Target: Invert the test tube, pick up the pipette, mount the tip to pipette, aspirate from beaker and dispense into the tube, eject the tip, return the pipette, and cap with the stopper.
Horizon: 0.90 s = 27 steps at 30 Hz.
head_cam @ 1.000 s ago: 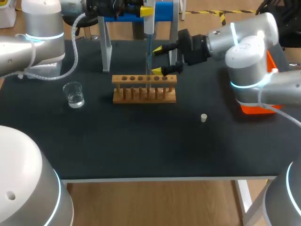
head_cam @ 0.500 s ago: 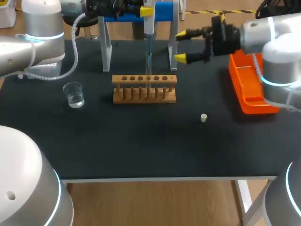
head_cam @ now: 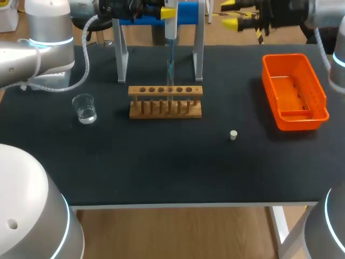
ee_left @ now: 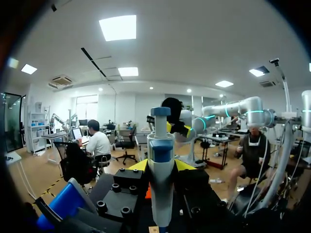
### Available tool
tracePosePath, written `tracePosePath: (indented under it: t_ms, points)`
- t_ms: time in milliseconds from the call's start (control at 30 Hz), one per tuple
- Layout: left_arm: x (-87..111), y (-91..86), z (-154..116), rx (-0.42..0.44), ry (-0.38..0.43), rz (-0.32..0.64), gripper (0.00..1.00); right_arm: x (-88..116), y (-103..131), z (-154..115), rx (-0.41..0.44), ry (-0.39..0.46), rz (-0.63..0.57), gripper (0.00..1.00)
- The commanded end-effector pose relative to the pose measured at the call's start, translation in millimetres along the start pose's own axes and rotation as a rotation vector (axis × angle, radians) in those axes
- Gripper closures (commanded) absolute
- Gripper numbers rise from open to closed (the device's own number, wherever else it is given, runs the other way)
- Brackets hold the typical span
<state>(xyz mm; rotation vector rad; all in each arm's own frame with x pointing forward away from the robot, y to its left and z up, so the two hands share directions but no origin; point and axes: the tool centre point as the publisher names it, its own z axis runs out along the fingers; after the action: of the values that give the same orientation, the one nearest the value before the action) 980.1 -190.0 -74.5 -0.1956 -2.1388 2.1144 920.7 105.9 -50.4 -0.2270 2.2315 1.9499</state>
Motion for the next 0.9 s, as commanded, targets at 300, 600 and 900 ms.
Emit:
tracePosePath:
  t_ms: [300, 600, 900]
  points:
    - [-0.3, -0.5, 0, 0.000, 0.001, 0.000, 1.00, -27, 38, 33, -0.011, 0.024, 0.053, 1.00]
    - [-0.3, -0.5, 0, 0.000, 0.001, 0.000, 1.00, -46, 50, 58, -0.059, 0.021, 0.128, 1.00]
    - [-0.3, -0.5, 0, 0.000, 0.001, 0.000, 1.00, -50, 63, 81, -0.069, 0.046, 0.168, 1.00]
